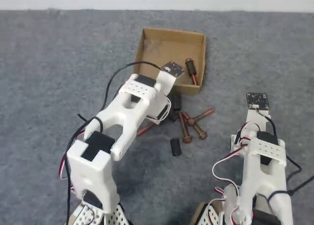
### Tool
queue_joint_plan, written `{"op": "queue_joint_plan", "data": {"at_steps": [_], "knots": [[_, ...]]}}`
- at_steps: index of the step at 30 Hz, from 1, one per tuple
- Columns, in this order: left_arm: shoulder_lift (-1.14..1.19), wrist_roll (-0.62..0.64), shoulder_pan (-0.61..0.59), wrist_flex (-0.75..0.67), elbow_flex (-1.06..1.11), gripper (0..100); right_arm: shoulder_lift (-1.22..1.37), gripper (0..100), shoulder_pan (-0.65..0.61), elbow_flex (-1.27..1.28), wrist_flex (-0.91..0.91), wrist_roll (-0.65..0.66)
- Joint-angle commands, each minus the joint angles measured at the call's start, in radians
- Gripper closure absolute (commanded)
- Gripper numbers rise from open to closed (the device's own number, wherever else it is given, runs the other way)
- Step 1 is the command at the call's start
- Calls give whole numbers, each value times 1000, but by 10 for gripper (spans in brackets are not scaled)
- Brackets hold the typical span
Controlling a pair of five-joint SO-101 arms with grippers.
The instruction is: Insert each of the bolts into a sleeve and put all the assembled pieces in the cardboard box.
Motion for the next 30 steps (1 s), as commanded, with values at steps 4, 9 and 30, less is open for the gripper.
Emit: {"op": "queue_joint_plan", "data": {"at_steps": [4,9,30], "knots": [[-84,8,14,-147,67,848,-38,992,8,-5,-15,8],[-71,18,9,-186,74,854,-38,992,8,-5,-15,9],[0,110,-104,49,-127,989,-38,992,10,-3,-33,6]]}}
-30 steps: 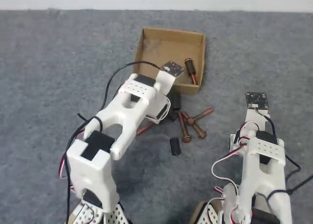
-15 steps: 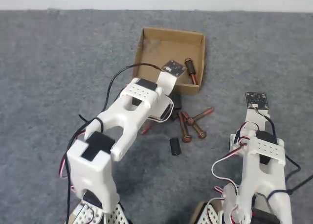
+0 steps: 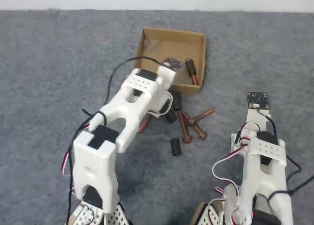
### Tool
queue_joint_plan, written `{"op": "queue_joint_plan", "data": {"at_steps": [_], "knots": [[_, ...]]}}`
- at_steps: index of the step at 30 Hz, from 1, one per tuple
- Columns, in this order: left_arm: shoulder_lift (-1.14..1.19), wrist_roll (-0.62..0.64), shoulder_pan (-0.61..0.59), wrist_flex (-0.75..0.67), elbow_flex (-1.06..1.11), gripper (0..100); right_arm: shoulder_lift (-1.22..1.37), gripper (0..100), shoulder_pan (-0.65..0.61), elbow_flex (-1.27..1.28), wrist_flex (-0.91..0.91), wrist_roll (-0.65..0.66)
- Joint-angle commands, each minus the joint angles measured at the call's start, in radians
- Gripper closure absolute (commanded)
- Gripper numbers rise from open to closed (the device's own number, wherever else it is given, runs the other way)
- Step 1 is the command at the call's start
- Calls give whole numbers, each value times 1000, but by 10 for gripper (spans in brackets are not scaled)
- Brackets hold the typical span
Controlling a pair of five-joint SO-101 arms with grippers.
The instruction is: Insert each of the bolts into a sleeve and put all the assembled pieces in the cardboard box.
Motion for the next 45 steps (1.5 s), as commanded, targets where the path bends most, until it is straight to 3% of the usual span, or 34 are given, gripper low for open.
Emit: {"op": "queue_joint_plan", "data": {"at_steps": [1,11,19,23,29,45], "knots": [[-160,71,-95,-31,65,989,-38,992,10,-3,-15,6],[-433,92,-195,-230,372,988,-38,992,10,9,-25,6],[-568,236,-417,-377,564,988,-48,992,8,11,-30,5],[-586,238,-517,-500,661,988,-48,992,7,5,-31,3],[-592,238,-577,-591,720,988,-48,992,-107,0,-82,3],[-588,235,-574,-591,722,988,-38,992,-286,83,-920,6]]}}
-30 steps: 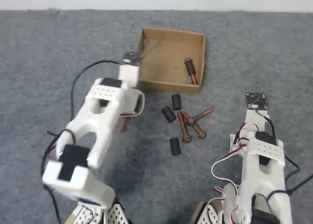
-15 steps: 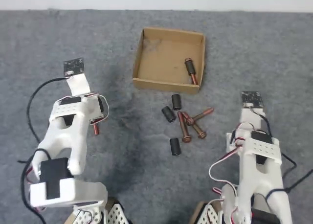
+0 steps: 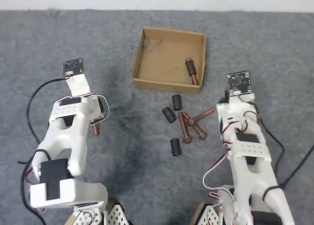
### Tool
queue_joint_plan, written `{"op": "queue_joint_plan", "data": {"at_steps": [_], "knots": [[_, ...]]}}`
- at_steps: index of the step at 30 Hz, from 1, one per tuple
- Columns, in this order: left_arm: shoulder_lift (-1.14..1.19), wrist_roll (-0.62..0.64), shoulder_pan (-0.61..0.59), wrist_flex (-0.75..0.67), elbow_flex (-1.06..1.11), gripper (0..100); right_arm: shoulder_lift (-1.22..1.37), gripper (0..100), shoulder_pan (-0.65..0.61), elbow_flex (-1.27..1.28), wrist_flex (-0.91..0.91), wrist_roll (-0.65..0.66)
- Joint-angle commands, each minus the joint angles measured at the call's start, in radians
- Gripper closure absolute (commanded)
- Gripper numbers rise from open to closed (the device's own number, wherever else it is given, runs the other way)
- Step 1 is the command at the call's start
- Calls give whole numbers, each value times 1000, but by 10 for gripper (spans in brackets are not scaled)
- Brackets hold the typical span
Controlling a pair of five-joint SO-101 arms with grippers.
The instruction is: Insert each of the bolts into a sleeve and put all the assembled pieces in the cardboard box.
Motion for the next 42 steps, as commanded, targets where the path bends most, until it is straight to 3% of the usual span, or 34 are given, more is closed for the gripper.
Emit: {"op": "queue_joint_plan", "data": {"at_steps": [1,8,14,19,24,30,42], "knots": [[-71,3,-5,-29,-8,988,-38,992,-47,15,-208,5],[-71,2,14,-29,-7,988,-21,992,-140,41,-397,-20],[-71,2,17,-29,-7,988,150,992,-185,-38,-521,-376],[-71,2,15,-31,-7,988,341,992,-239,-77,-808,-554],[-71,0,15,-31,-10,988,526,992,-341,-95,-1044,-459],[-71,0,15,-61,-4,988,684,992,-453,-89,-1150,-269],[-71,0,15,-63,-4,988,713,992,-553,118,-1412,-250]]}}
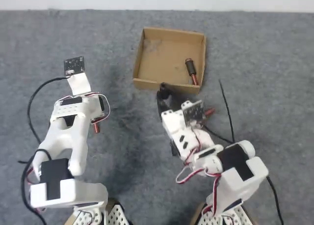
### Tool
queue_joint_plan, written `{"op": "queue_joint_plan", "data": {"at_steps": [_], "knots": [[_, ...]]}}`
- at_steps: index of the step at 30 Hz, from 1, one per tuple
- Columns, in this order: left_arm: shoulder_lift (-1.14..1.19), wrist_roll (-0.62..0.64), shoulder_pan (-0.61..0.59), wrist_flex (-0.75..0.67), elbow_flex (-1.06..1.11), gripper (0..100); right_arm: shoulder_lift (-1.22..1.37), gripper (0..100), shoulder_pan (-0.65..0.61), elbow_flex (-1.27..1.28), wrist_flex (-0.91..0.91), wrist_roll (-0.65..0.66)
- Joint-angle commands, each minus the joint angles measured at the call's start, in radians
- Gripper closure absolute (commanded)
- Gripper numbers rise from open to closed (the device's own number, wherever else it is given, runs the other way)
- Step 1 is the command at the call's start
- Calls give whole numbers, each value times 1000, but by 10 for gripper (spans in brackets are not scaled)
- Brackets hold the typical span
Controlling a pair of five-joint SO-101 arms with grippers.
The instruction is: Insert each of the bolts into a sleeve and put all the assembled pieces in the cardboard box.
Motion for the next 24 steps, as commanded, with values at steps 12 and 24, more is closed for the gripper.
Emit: {"op": "queue_joint_plan", "data": {"at_steps": [12,24], "knots": [[-71,2,5,-31,-5,988,-21,992,-38,256,-367,25],[-80,6,9,-32,-15,988,-10,992,-65,315,-410,21]]}}
